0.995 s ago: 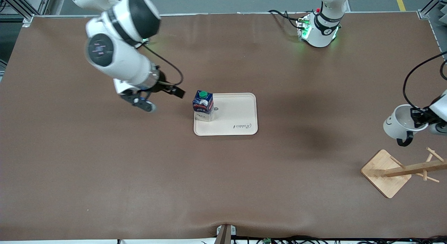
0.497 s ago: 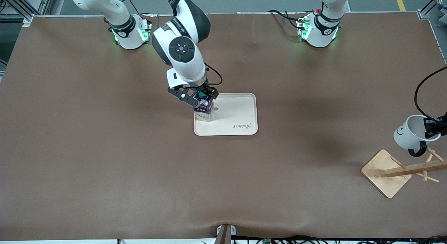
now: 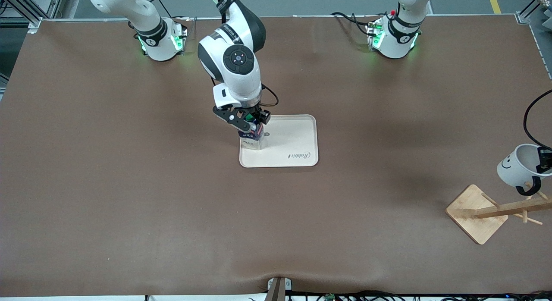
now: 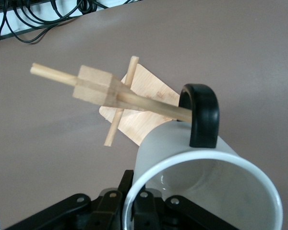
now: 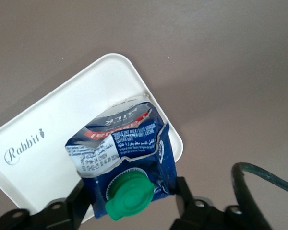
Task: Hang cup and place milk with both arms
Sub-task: 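Grasp the milk carton with the right gripper and lift it off the tray, then carry the milk carton away from the tray and lower it with the right gripper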
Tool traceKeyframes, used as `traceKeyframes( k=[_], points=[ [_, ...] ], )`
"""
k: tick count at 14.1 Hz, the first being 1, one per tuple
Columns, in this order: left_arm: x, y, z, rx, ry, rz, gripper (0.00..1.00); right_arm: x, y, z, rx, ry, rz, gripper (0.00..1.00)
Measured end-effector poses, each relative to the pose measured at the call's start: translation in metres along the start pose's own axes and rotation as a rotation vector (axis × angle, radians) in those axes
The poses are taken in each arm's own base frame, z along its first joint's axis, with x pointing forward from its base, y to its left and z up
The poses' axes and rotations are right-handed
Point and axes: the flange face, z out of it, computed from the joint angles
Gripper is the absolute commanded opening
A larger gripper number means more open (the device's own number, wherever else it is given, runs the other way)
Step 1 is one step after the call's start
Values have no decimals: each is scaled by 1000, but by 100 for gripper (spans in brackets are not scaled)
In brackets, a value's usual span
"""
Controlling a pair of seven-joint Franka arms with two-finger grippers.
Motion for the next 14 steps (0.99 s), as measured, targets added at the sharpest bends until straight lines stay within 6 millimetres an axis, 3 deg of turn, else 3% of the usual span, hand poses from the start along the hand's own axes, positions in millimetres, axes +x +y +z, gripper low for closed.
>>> traceKeyframes(
  k=[4,5,6,7,8,10,14],
  points=[
    [-4,-13,12,-8,-3,19,0,17,-1,-18,10,7,63,0],
    [-4,-15,17,-10,0,21,21,31,2,-32,-6,-1,87,0],
    [-3,-15,20,-12,2,21,82,49,7,-51,-25,-21,114,0],
    [-2,-16,21,-14,7,21,100,70,14,-74,-38,-62,131,0],
    [0,-17,20,-14,13,20,100,93,27,-96,-46,-114,123,0],
    [4,-17,14,-11,28,21,100,141,65,-121,-90,-194,60,0],
    [13,-5,-7,-20,34,-3,100,242,161,-133,-163,-238,-132,0]
  ],
)
